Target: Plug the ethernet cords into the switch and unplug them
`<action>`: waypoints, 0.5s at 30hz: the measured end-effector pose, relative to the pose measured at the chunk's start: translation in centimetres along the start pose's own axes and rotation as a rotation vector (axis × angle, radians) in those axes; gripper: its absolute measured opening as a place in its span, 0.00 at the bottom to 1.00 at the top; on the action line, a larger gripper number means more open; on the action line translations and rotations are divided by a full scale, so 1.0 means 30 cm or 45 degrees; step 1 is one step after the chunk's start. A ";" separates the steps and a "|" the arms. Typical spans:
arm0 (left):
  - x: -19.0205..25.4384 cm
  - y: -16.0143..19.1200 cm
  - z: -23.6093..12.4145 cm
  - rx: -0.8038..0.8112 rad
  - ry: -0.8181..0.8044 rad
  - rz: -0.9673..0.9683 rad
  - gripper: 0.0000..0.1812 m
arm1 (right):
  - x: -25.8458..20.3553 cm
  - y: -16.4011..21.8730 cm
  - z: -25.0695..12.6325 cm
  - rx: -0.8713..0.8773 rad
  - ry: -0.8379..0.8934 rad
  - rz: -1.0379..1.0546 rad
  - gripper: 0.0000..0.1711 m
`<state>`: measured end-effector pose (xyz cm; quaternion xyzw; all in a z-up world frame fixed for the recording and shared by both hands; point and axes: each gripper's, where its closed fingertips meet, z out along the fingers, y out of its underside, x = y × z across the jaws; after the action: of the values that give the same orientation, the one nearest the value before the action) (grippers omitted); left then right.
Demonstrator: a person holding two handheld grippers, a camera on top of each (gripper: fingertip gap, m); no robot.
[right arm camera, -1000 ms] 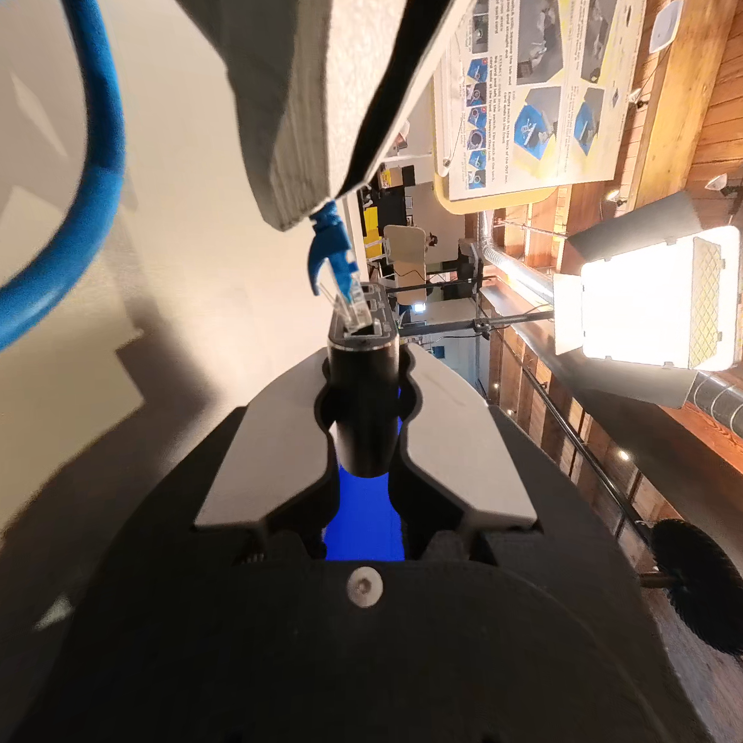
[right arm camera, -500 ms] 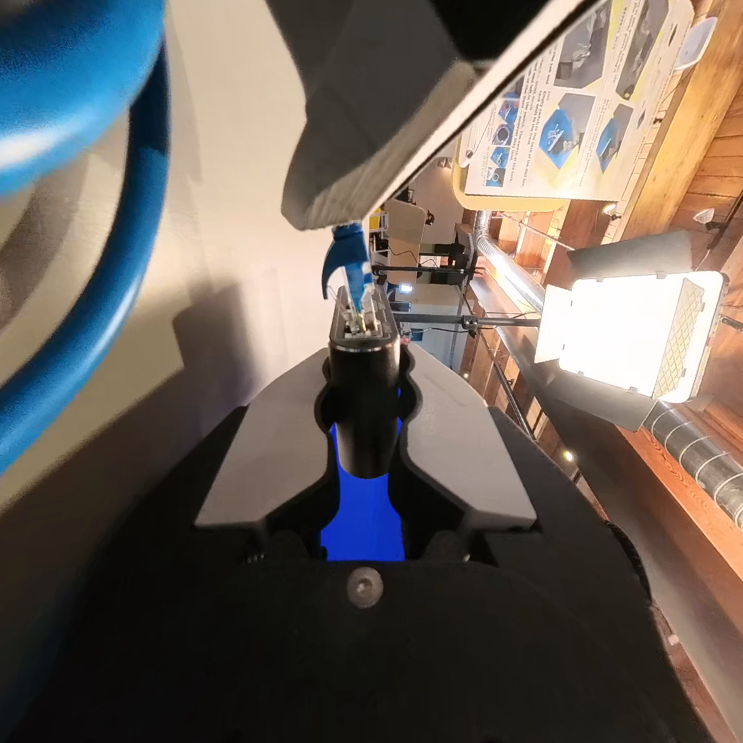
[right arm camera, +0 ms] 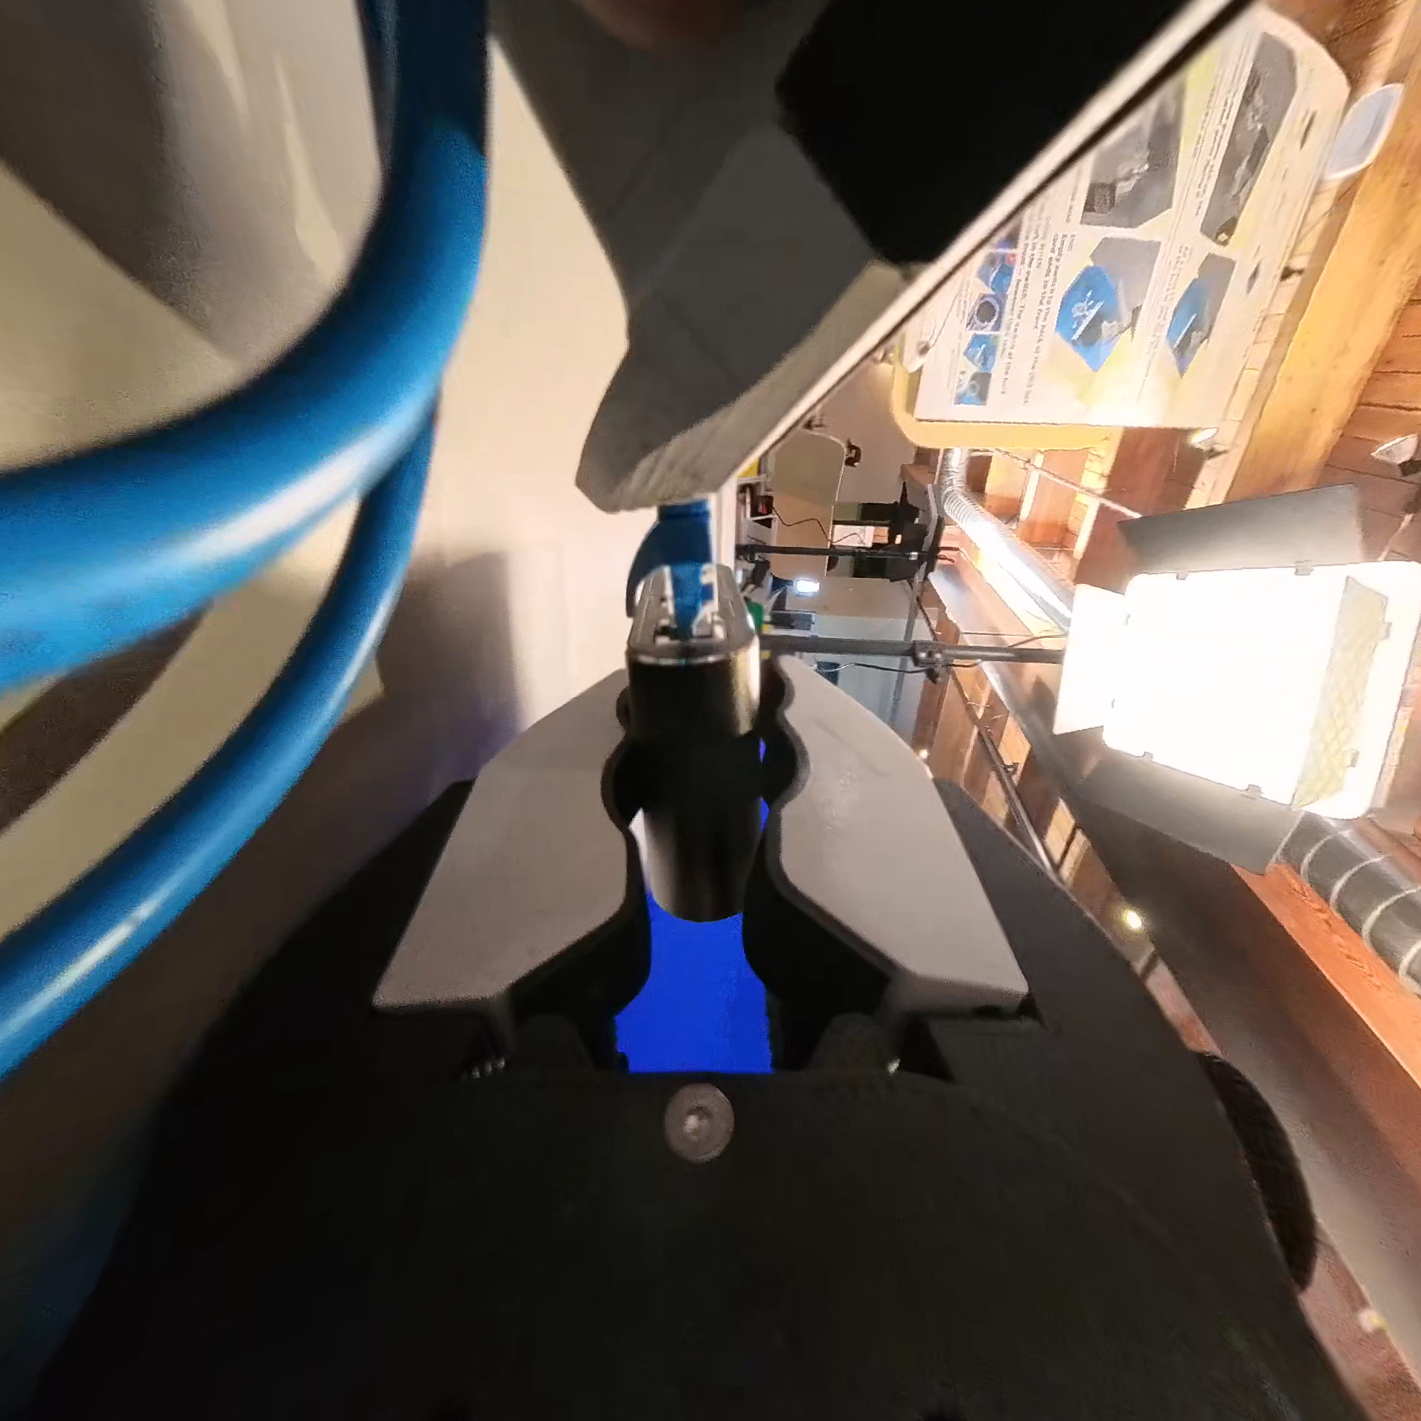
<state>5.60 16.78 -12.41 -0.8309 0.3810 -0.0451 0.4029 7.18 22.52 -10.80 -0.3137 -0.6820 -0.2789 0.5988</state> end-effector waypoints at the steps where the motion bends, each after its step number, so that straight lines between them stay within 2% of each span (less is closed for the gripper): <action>1: 0.000 -0.004 -0.002 0.016 0.006 -0.008 0.06 | -0.001 0.000 0.000 0.005 -0.011 0.025 0.16; 9: -0.003 -0.046 -0.038 0.172 0.071 -0.041 0.06 | 0.014 -0.011 -0.008 0.089 -0.045 0.219 0.17; 11: -0.006 -0.068 -0.073 0.236 0.082 -0.014 0.11 | 0.042 -0.023 -0.018 0.136 -0.012 0.306 0.17; 15: -0.094 -0.063 -0.156 0.321 -0.048 -0.015 0.21 | 0.048 0.007 -0.013 0.114 -0.029 0.430 0.17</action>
<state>2.94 16.42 -7.28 -0.7767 0.3596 -0.0794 0.5111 7.47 22.50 -9.31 -0.4002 -0.6381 -0.1401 0.6427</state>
